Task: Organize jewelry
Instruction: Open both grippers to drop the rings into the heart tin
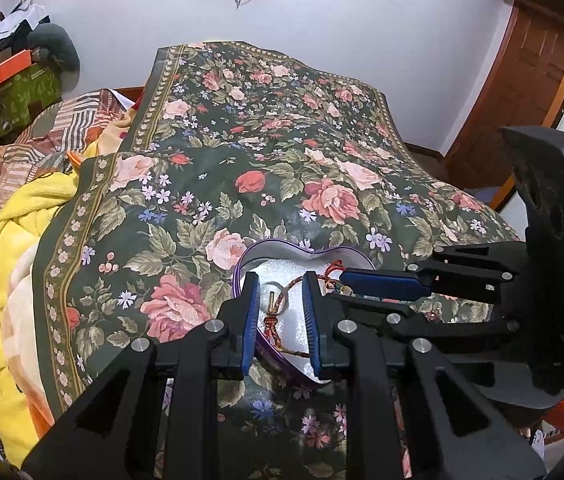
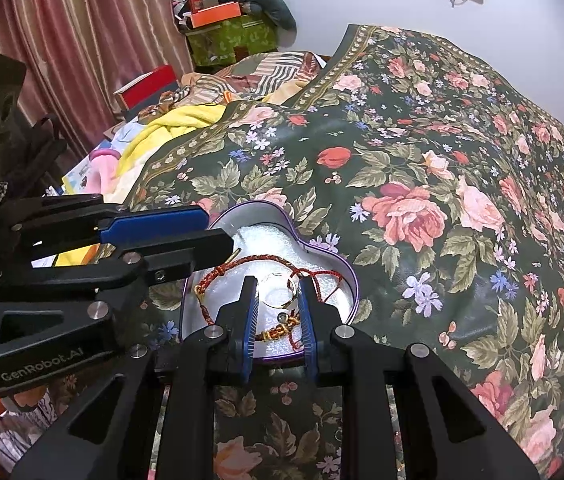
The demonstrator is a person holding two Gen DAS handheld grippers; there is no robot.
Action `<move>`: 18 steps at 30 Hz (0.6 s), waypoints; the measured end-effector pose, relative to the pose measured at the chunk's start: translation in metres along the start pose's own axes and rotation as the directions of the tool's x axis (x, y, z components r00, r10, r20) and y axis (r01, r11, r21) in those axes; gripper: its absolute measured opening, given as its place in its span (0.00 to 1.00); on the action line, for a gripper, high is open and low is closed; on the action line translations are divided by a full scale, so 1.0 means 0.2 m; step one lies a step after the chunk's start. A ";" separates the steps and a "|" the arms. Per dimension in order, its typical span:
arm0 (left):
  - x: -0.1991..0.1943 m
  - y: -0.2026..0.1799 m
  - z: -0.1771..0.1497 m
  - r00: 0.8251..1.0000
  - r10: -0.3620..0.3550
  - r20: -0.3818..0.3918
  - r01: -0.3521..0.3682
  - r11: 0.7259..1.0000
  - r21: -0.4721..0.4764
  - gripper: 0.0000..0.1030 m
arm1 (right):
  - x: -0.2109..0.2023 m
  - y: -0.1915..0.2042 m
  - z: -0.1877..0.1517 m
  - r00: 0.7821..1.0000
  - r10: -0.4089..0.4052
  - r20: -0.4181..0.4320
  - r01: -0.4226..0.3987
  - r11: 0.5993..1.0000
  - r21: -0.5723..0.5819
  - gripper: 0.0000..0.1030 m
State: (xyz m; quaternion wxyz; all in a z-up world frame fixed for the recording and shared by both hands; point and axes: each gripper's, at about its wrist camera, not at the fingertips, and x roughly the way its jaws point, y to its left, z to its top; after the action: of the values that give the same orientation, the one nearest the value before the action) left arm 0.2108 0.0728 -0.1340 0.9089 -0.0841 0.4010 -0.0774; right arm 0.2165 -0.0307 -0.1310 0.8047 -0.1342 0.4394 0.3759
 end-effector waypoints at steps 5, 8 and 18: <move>-0.01 0.01 0.00 1.000 0.008 0.006 -0.008 1.000 -0.006 0.19 | -0.01 0.02 0.00 1.000 -0.021 0.009 0.021 1.000 -0.020 0.18; -0.03 0.02 0.01 1.000 0.011 0.012 -0.011 1.000 -0.016 0.19 | -0.04 0.03 -0.01 1.000 -0.026 0.015 0.027 0.999 -0.031 0.18; -0.14 0.00 0.02 0.999 0.020 0.045 -0.019 1.000 -0.012 0.19 | -0.18 -0.01 -0.02 0.996 -0.066 0.061 0.066 0.998 -0.009 0.18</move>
State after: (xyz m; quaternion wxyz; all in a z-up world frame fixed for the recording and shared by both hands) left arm 0.1954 0.0789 -0.1109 0.9180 -0.0872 0.3814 -0.0642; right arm 0.2039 -0.0513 -0.1051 0.8289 -0.1416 0.4081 0.3554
